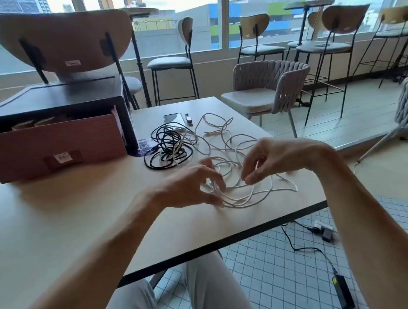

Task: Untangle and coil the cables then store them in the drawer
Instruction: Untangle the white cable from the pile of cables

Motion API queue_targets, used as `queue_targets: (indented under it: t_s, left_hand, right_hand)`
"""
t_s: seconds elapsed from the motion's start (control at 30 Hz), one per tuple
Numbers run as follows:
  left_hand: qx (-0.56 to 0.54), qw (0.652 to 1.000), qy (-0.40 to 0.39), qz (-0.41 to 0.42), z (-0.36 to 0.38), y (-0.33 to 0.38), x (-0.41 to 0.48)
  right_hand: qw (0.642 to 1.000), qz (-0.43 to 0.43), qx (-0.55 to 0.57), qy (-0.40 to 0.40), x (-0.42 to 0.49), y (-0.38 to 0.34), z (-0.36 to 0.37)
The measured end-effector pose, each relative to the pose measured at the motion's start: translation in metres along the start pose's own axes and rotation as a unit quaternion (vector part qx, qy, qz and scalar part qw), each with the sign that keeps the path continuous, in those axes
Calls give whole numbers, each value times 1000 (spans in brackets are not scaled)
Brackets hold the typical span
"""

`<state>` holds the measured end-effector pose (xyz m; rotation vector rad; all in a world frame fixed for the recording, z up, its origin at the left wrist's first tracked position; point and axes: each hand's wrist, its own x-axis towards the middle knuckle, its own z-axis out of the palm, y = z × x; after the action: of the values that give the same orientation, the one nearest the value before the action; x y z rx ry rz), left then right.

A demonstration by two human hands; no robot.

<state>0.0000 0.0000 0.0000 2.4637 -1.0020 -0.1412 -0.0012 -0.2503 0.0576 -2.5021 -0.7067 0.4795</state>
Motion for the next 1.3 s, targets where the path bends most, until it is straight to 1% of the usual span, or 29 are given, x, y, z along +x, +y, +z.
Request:
queue_targets:
  t_s: [0.1, 0.2, 0.27, 0.4, 0.47, 0.57, 0.63, 0.7, 0.77, 0.83, 0.87, 0.9, 0.93, 1.07, 1.13, 1.3]
  left_hand:
    - [46, 999, 18, 2, 3, 5, 2]
    - [50, 995, 85, -18, -3, 3, 3]
    - [66, 988, 133, -30, -10, -5, 1]
    - [90, 975, 188, -73, -25, -36, -2]
    - [88, 970, 205, -93, -31, -52, -4]
    - [58, 965, 233, -106, -40, -68, -6]
    - [39, 958, 261, -116, -44, -77, -7]
    - [6, 950, 285, -129, -48, -83, -9]
    - [-59, 952, 271, -129, -55, -84, -16]
    - [-140, 959, 212, -127, -58, -78, -22]
    - [-170, 958, 194, -124, -60, -76, -24]
    - [-188, 955, 194, -120, -63, -75, -25]
    - [-196, 950, 210, -118, -65, -74, -25]
    - [-188, 921, 318, -120, -75, -69, -16]
    - [-188, 917, 333, -109, -80, -67, -11]
    - [-174, 924, 335, -60, -91, -51, 1]
  right_hand:
    - [996, 57, -54, -47, -12, 4, 3]
    - [991, 91, -61, -71, -15, 12, 12]
    - [990, 94, -74, -80, -14, 15, 11]
    - [986, 99, -94, -91, -9, 18, 5]
    - [995, 59, -61, -46, -3, 18, -1]
    - [997, -26, 16, 77, 13, 13, -13]
    - [982, -71, 79, 156, 28, 6, -18]
    - [961, -100, 135, 219, 44, 0, -21]
    - [947, -110, 160, 256, 60, -3, -22]
    - [941, -113, 172, 267, 70, -3, -22]
    - [939, -119, 179, 266, 75, -4, -21]
    - [937, -127, 188, 265, 81, -6, -20]
    - [936, -133, 194, 263, 85, -8, -19]
    - [932, -149, 203, 260, 99, -14, -17]
    - [930, -155, 208, 260, 105, -15, -17]
    - [924, -183, 215, 259, 114, -31, -23]
